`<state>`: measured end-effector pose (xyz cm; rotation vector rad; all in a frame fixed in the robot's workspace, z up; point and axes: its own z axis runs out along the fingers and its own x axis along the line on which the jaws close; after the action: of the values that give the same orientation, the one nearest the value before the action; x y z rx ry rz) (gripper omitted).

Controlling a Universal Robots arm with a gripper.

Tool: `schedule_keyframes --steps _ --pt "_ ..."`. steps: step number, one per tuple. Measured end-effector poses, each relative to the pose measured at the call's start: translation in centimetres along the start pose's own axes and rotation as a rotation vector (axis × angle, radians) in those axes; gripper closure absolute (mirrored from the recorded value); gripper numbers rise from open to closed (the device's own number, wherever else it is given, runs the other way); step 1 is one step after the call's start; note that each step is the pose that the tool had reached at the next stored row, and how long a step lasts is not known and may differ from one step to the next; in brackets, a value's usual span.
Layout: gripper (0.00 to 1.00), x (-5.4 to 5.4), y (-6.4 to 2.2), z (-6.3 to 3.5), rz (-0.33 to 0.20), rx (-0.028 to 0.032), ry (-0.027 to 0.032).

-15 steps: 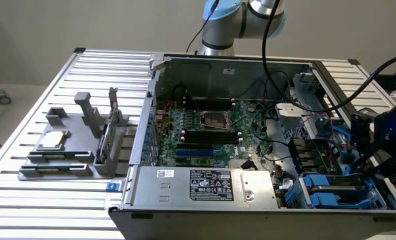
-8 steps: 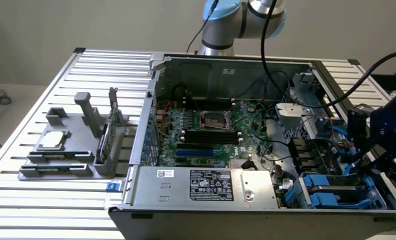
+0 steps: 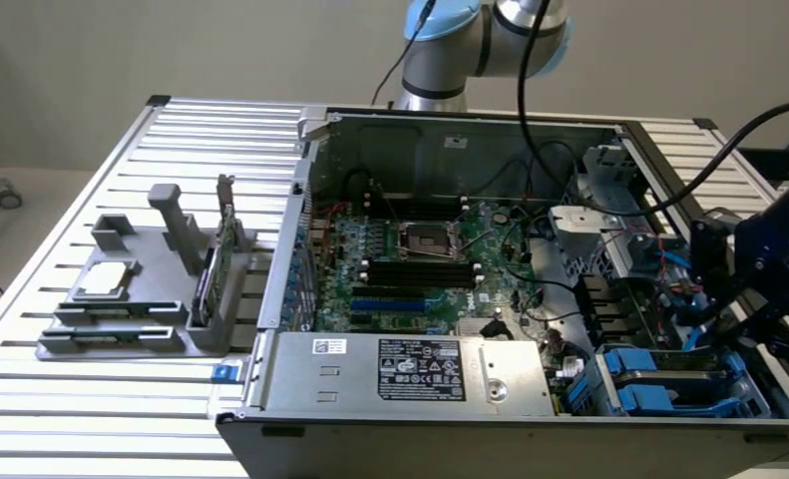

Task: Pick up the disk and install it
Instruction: 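Insert the first disk wire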

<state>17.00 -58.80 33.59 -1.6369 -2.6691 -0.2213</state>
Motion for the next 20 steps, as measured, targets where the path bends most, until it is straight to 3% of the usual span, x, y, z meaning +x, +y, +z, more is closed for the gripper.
schedule_keyframes --steps 8,13,20 --pt "0.72 0.1 -0.11 -0.22 -0.062 0.0049 0.0071" --pt "0.72 0.0 -0.04 -1.46 -0.073 0.0059 0.0086" --pt "0.72 -0.8 -0.40 -2.06 -0.076 0.0075 0.0095"
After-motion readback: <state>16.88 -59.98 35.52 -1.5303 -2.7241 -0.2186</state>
